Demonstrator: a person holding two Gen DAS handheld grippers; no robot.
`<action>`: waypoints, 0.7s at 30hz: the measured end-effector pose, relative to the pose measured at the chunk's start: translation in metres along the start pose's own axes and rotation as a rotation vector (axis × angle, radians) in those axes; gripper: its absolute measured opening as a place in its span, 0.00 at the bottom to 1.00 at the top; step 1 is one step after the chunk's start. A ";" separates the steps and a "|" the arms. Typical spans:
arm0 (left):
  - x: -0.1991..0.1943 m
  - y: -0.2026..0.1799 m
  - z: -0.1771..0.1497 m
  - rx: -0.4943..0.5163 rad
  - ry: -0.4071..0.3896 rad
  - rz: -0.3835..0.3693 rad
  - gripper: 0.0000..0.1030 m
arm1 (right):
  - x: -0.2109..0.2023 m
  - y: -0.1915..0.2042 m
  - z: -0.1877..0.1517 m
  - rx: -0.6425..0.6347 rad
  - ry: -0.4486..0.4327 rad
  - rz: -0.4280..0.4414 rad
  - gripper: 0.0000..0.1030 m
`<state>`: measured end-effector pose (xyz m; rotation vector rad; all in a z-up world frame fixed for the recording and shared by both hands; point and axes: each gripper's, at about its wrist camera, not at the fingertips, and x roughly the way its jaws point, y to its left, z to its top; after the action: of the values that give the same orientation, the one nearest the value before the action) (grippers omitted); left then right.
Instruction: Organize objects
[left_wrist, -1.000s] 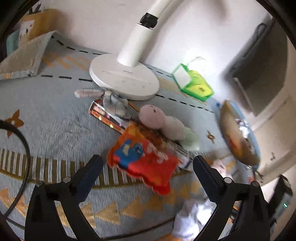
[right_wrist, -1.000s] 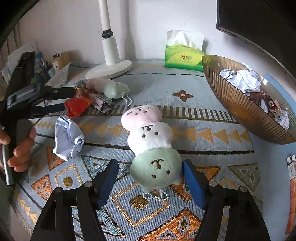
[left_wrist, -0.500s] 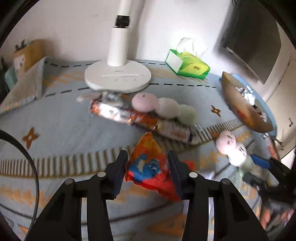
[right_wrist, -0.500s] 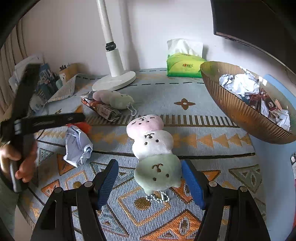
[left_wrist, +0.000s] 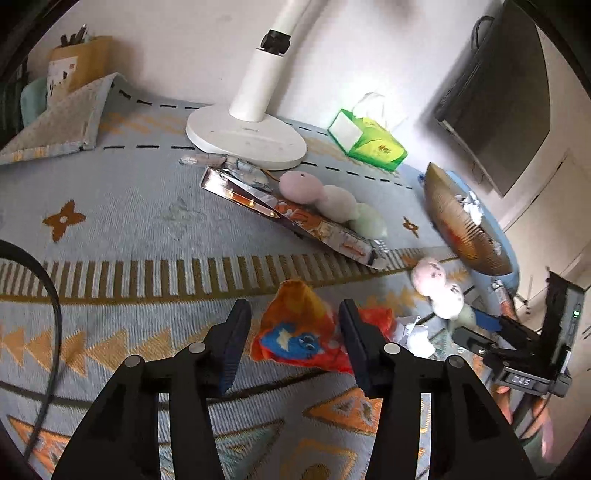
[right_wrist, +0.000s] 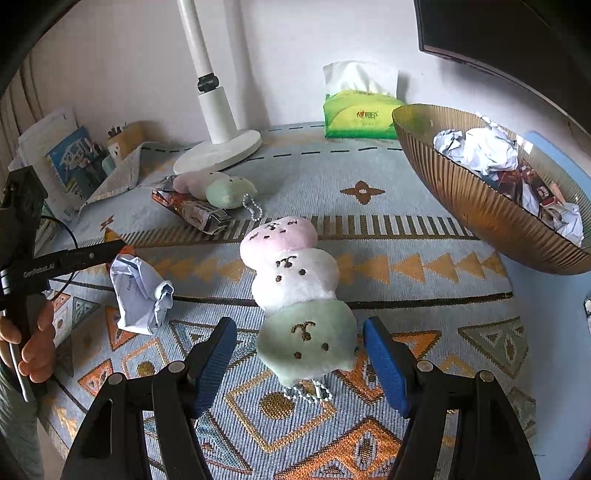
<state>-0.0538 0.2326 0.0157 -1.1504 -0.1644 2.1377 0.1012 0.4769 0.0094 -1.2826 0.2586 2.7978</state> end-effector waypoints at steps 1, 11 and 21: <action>-0.001 0.001 0.000 -0.006 0.001 -0.015 0.46 | 0.000 0.000 0.000 0.001 0.000 0.002 0.67; -0.012 0.007 -0.009 -0.080 -0.030 -0.134 0.46 | 0.002 0.002 -0.001 -0.002 0.009 0.003 0.68; -0.002 -0.004 -0.018 -0.088 0.085 -0.222 0.53 | 0.002 0.000 -0.001 0.004 0.013 0.017 0.68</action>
<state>-0.0373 0.2304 0.0082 -1.2116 -0.3339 1.9000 0.1001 0.4764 0.0072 -1.3045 0.2767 2.8022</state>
